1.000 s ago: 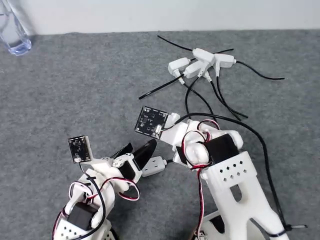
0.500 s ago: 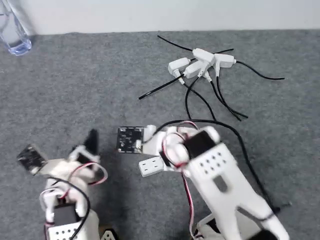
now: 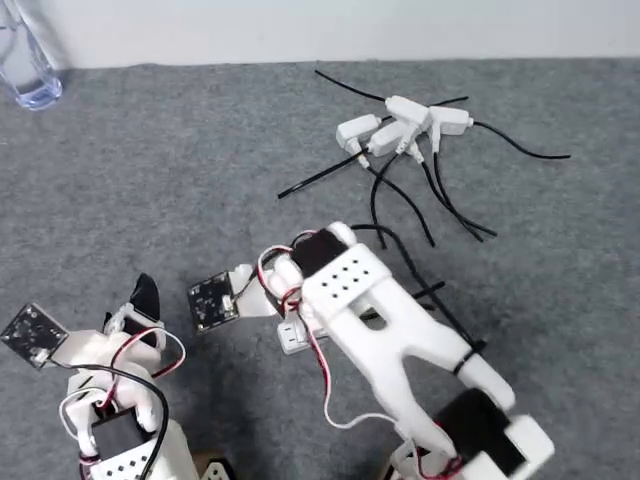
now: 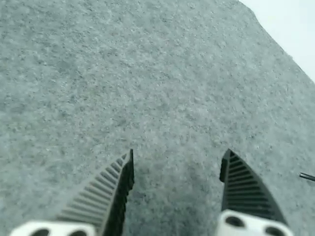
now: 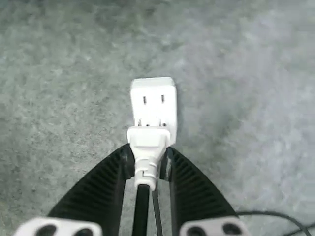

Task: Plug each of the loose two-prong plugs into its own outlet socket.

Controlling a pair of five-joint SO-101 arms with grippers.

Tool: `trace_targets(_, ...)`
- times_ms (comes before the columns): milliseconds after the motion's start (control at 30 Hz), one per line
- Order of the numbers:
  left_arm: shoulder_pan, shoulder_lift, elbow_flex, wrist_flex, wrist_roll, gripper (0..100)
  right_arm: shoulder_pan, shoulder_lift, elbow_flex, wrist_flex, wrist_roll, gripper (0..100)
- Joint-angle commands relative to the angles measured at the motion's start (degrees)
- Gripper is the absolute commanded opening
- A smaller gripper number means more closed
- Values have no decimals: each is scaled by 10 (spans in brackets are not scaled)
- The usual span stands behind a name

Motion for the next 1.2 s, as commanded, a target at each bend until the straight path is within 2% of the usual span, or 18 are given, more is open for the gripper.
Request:
trace_targets(0,5,-4,-4,2,-7,268,-16,8,-33,-1,8,8)
trace_targets(433,6,-4,-4,4,-7,268,-38,14,-30,-47,4,8)
trace_targets(967,6,-4,-4,4,-7,268,-36,70,-33,-51,6,8)
trace_targets(1167,6,-4,-4,4,-7,268,-37,73,12,-121,-8,8)
